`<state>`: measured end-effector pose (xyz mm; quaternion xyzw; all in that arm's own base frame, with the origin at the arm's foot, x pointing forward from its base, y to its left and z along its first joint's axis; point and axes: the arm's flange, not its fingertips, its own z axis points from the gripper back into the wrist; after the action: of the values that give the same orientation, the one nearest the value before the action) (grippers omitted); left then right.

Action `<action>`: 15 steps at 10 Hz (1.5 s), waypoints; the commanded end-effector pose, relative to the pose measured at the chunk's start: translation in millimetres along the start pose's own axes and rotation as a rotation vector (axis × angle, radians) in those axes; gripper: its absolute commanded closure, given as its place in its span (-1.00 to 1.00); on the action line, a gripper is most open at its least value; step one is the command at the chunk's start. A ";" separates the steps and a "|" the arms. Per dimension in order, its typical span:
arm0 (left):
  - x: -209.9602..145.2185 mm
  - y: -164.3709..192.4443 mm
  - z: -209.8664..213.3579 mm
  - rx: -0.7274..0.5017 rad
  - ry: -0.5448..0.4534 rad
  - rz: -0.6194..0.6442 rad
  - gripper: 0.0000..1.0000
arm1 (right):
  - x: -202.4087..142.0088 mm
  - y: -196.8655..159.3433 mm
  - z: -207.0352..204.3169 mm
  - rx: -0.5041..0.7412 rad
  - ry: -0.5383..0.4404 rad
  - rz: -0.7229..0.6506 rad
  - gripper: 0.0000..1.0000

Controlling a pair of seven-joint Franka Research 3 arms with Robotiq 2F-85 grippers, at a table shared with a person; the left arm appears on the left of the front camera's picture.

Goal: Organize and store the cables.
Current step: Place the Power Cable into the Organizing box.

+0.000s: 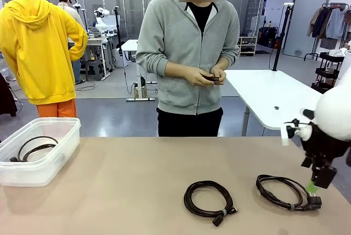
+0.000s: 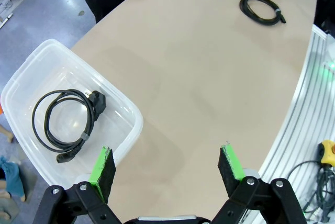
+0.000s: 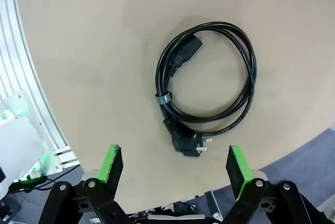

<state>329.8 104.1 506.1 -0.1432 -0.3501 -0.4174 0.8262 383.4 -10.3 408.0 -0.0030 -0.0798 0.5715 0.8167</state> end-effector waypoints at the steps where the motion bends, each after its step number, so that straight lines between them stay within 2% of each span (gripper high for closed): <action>1: 1.2 -3.4 0.7 -0.002 0.011 0.006 -1.00 | -4.6 22.6 -46.8 0.012 0.043 0.008 -1.00; 7: 1.2 -3.4 0.7 -0.002 0.011 0.006 -1.00 | 5.4 31.2 -95.7 0.128 0.160 0.058 -1.00; 11: 1.2 -3.4 0.7 -0.002 0.011 0.006 -1.00 | 3.6 27.1 -108.8 0.152 0.157 0.045 -1.00; 12: 1.2 -3.4 0.7 -0.002 0.011 0.006 -1.00 | 3.8 26.7 -111.8 0.156 0.157 0.044 -0.74; 13: 1.2 -3.4 0.7 -0.002 0.011 0.006 -1.00 | 5.2 25.3 -113.4 0.140 0.136 0.036 -0.23; 15: 1.2 -3.4 0.7 -0.002 0.011 0.006 -1.00 | 6.7 22.1 -117.3 0.135 0.119 0.038 0.96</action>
<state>329.8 104.1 506.1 -0.1433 -0.3500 -0.4174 0.8263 401.6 12.2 304.5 0.0179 0.0162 0.5935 0.8045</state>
